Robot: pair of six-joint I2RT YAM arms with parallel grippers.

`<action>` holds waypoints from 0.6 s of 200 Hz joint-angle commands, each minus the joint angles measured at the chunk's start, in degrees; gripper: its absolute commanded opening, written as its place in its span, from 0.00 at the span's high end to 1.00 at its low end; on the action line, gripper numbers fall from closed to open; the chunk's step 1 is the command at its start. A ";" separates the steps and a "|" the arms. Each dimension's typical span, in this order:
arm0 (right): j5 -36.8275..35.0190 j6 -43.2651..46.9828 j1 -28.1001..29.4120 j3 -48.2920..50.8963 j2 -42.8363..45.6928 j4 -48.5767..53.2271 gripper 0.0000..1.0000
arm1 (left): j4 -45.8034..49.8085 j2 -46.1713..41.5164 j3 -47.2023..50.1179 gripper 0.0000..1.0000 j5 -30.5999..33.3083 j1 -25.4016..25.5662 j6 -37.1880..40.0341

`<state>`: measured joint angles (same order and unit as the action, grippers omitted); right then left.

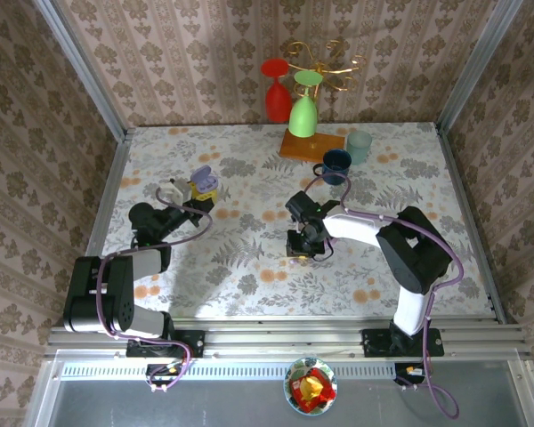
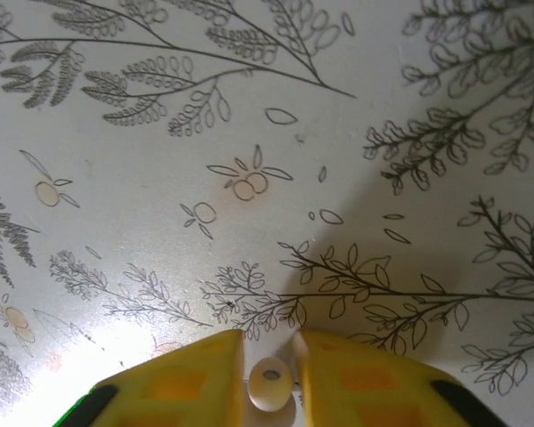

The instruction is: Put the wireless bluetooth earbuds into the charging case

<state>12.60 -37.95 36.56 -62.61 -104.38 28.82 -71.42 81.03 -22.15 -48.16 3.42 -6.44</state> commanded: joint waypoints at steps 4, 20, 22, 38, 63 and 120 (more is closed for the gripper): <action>-2.38 -0.08 -0.96 -1.29 -0.12 1.41 0.67 | -1.87 0.48 -0.60 0.66 -0.79 0.34 -0.73; -2.44 0.14 -1.14 -1.06 1.50 1.11 0.64 | -1.80 0.52 -0.61 0.66 -0.80 0.35 -0.55; -2.37 0.20 -1.20 -0.97 1.71 1.03 0.64 | -1.82 0.53 -0.61 0.66 -0.77 0.36 -0.52; -2.06 0.94 -1.22 -0.20 3.36 0.35 0.60 | -1.86 0.60 -0.70 0.66 -0.71 0.31 -0.51; -0.68 9.47 0.10 0.95 5.78 -0.77 0.54 | -1.80 0.75 -0.70 0.66 -0.52 0.27 -0.24; -8.81 27.91 3.43 -4.37 5.88 12.30 0.55 | -1.79 0.52 -0.35 0.66 -0.31 -0.43 -0.38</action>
<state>8.01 -18.04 39.53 -64.05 -97.84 33.67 -71.42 81.36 -22.15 -48.14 3.33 -6.44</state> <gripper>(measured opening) 0.468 0.351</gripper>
